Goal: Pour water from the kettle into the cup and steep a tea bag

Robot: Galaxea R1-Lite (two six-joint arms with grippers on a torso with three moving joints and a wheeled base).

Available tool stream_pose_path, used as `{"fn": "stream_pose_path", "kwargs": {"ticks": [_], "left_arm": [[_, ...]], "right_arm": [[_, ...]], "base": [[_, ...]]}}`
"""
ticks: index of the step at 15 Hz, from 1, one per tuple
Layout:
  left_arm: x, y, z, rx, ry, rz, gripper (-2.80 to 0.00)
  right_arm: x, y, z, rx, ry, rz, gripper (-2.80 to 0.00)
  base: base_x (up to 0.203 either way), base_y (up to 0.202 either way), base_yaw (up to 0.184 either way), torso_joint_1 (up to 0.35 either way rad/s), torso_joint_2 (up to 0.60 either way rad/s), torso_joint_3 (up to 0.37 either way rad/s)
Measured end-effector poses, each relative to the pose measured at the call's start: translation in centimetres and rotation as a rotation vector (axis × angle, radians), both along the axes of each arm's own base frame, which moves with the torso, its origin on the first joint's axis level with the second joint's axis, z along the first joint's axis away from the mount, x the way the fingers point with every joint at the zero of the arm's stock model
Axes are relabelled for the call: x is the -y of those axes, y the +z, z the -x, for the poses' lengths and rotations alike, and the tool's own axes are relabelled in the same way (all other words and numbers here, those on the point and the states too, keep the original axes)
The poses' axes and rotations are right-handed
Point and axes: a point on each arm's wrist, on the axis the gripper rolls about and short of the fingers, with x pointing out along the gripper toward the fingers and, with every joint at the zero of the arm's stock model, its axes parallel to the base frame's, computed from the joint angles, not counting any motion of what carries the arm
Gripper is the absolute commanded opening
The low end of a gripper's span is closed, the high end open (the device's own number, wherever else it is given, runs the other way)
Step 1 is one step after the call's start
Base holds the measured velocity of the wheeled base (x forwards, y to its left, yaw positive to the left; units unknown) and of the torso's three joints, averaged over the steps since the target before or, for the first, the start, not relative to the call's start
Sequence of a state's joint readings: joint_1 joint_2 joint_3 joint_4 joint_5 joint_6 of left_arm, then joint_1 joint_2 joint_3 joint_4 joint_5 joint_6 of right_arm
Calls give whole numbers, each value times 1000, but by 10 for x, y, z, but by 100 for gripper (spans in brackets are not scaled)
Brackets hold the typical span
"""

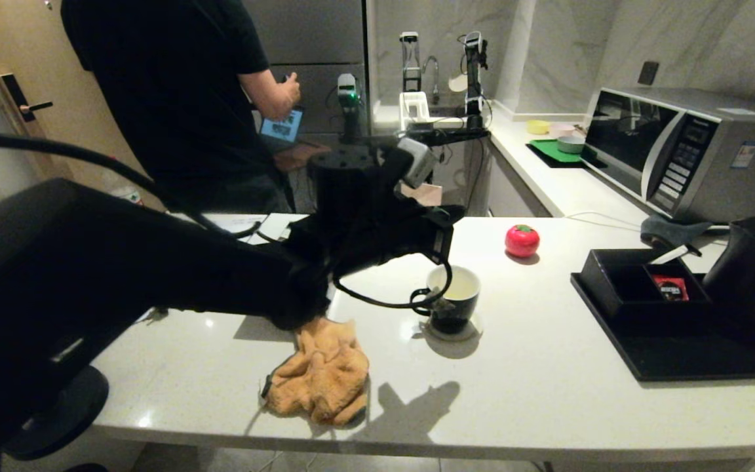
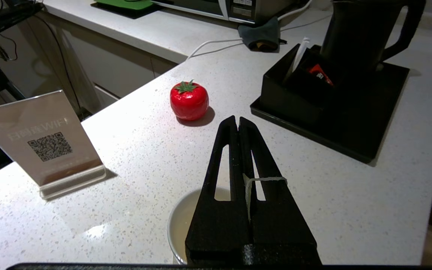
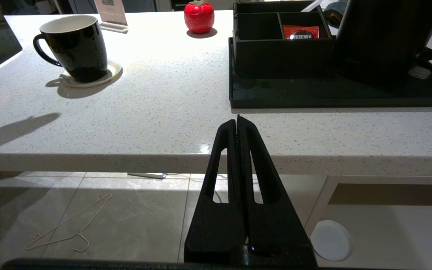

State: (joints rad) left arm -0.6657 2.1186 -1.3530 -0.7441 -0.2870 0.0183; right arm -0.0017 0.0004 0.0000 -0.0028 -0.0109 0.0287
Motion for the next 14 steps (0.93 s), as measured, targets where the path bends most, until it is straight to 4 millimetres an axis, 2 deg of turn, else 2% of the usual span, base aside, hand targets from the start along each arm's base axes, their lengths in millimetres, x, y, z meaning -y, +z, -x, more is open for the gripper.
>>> {"fn": "stream_pose_path", "kwargs": {"ticks": [4, 10, 14], "left_arm": [[9, -10, -12, -48, -1, -39, -280], [27, -9, -36, -46, 0, -39, -280], [36, -16, -47, -61, -2, -51, -280]], "right_arm": [[0, 0, 0, 0, 0, 0, -280], [0, 0, 0, 0, 0, 0, -280], [0, 0, 0, 0, 0, 0, -280]], "base": [[0, 0, 0, 0, 0, 0], [0, 0, 0, 0, 0, 0], [0, 0, 0, 0, 0, 0]]}}
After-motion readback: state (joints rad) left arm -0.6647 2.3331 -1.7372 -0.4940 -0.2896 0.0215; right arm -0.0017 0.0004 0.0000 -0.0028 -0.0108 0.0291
